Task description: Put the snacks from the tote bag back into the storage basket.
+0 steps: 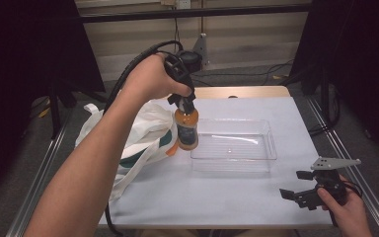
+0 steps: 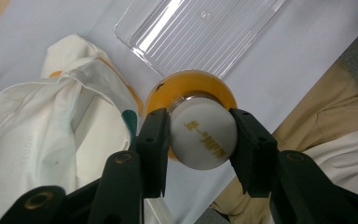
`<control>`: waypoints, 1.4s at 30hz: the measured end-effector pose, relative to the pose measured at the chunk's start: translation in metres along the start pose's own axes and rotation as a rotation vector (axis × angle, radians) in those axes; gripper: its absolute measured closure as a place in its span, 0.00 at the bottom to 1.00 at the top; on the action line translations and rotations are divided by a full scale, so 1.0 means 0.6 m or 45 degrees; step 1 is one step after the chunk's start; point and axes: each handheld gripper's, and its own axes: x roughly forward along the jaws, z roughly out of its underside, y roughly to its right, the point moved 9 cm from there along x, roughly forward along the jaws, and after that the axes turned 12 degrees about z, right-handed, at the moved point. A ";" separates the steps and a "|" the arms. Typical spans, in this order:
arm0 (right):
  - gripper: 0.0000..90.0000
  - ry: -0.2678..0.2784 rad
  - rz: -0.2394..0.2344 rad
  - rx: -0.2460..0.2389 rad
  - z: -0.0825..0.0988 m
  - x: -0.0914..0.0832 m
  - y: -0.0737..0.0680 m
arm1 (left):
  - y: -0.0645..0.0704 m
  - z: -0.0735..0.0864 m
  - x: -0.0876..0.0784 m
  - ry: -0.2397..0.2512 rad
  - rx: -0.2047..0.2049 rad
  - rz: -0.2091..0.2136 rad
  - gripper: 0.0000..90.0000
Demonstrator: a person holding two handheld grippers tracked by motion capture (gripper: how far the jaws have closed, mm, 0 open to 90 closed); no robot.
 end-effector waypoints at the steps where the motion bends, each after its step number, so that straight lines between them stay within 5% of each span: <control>1: 0.03 0.001 0.000 0.001 0.000 0.000 0.000 | -0.001 -0.001 0.000 0.000 0.008 -0.005 0.66; 42: 0.03 0.003 -0.010 0.013 0.000 -0.001 0.001 | 0.015 -0.046 0.024 0.015 0.043 -0.016 0.66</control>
